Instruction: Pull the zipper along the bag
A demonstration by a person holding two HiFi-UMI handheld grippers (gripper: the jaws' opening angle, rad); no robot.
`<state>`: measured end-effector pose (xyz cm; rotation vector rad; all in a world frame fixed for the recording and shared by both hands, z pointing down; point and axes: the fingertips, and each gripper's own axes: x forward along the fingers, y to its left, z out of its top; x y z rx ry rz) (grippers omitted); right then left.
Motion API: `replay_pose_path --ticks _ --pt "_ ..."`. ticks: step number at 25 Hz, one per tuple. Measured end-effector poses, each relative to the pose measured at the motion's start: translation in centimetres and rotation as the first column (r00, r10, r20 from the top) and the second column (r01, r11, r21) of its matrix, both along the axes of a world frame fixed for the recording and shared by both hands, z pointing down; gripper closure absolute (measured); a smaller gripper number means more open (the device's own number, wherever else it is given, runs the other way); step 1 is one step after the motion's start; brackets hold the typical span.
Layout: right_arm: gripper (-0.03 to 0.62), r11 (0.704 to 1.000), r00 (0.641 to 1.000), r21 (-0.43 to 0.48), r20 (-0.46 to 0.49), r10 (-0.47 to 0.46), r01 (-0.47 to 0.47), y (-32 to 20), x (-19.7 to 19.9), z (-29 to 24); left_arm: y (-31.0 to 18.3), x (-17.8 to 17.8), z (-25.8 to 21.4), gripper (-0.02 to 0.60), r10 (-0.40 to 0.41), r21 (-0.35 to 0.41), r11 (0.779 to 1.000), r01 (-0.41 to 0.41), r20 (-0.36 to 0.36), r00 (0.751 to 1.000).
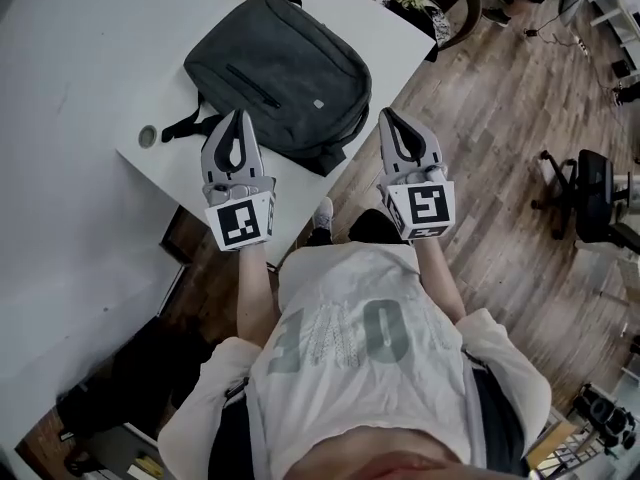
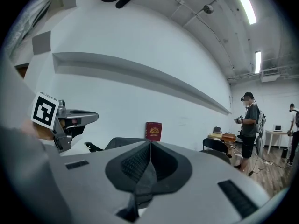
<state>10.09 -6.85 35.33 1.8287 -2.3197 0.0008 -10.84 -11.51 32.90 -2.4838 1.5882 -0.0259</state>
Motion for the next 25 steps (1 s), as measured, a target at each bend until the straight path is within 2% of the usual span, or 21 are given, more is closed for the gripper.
replay_pose_path --ticks 5,11,25 --pt "0.565 0.999 1.0 -0.027 0.006 -0.018 0.018 -2.3 0.4 1.1 -1.4 -0.5 1.8 0.557 -0.029 -0.024 0.999 0.03 0.027 0.999" --pt "0.565 0.998 0.998 -0.016 0.011 -0.067 0.067 -4.1 1.2 0.9 -1.9 -0.6 2.1 0.557 -0.094 -0.041 0.995 0.096 0.052 0.994" --pt "0.565 0.989 0.989 0.017 0.034 -0.145 0.144 -5.1 1.1 0.7 -1.7 0.1 1.6 0.557 -0.139 -0.021 0.99 0.14 0.041 0.989"
